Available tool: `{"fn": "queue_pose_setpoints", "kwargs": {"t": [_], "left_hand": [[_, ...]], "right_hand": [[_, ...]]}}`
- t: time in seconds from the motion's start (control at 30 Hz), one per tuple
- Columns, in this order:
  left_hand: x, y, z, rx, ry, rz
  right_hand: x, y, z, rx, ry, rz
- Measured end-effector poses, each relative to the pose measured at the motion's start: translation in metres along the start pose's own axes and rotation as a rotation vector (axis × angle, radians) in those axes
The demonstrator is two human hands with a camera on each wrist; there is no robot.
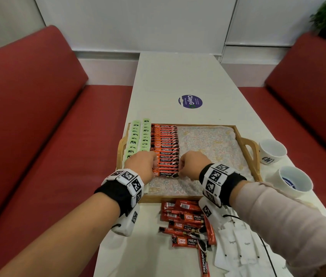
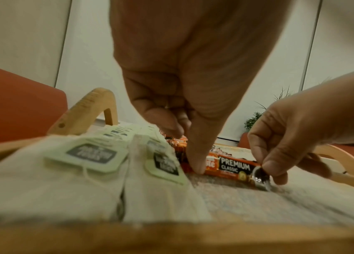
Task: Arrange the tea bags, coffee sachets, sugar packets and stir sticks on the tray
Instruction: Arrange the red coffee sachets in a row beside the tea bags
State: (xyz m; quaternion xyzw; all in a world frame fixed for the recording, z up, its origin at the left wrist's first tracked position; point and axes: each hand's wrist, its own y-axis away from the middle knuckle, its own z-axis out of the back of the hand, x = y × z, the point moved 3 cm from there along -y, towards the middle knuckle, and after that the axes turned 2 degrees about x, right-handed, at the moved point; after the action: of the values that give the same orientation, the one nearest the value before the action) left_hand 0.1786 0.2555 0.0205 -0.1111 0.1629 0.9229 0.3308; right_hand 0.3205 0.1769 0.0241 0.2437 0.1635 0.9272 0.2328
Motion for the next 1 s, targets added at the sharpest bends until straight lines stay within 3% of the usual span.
{"fn": "queue_pose_setpoints", "kwargs": {"t": [0.53, 1.0], "left_hand": [[0.001, -0.001, -0.004, -0.006, -0.034, -0.018], [-0.009, 0.035, -0.001, -0.069, 0.144, 0.014]], "right_hand": [[0.007, -0.002, 0.001, -0.007, 0.107, 0.031], [-0.003, 0.038, 0.009, -0.088, 0.056, 0.097]]}}
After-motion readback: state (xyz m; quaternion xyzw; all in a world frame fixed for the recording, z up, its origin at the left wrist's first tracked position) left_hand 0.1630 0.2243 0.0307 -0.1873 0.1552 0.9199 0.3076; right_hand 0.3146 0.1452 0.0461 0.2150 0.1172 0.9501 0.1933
